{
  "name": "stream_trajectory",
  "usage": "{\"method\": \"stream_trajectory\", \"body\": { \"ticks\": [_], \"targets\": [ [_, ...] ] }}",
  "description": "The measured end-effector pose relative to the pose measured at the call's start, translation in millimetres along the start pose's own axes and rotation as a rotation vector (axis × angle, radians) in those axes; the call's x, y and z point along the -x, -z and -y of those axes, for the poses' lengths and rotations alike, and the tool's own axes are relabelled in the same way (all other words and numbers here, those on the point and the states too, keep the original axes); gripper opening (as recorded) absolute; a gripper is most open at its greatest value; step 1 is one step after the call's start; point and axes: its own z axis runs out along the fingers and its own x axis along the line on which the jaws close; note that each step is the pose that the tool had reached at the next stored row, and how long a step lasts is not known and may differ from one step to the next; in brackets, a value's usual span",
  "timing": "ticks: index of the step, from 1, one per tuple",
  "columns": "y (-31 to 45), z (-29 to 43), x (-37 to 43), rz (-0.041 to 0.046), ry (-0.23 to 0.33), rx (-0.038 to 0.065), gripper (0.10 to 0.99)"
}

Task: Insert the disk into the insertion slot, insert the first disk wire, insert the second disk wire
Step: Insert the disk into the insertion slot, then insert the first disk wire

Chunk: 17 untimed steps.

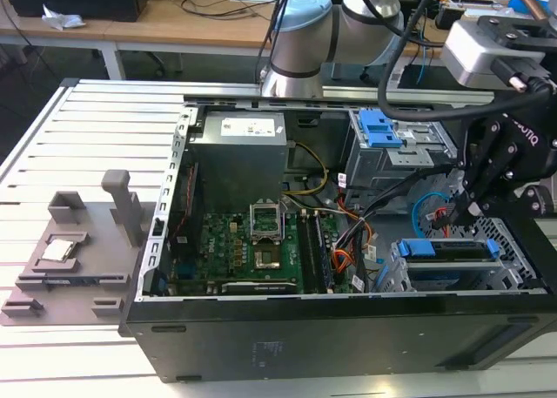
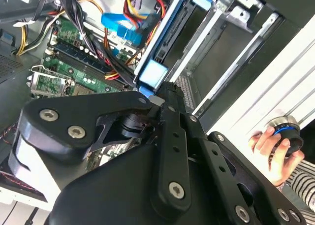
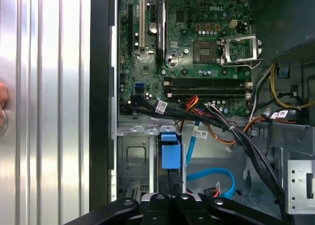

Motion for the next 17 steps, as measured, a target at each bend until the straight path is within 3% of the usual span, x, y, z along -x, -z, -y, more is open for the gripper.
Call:
{"method": "stream_trajectory", "body": {
  "ticks": [7, 17],
  "targets": [
    [-8.2, 12.9, 0.0, -0.0004, 0.0, 0.003, 0.106],
    [-8.3, 13.9, 0.0, -0.0002, 0.0, 0.003, 0.106]
  ]
}}
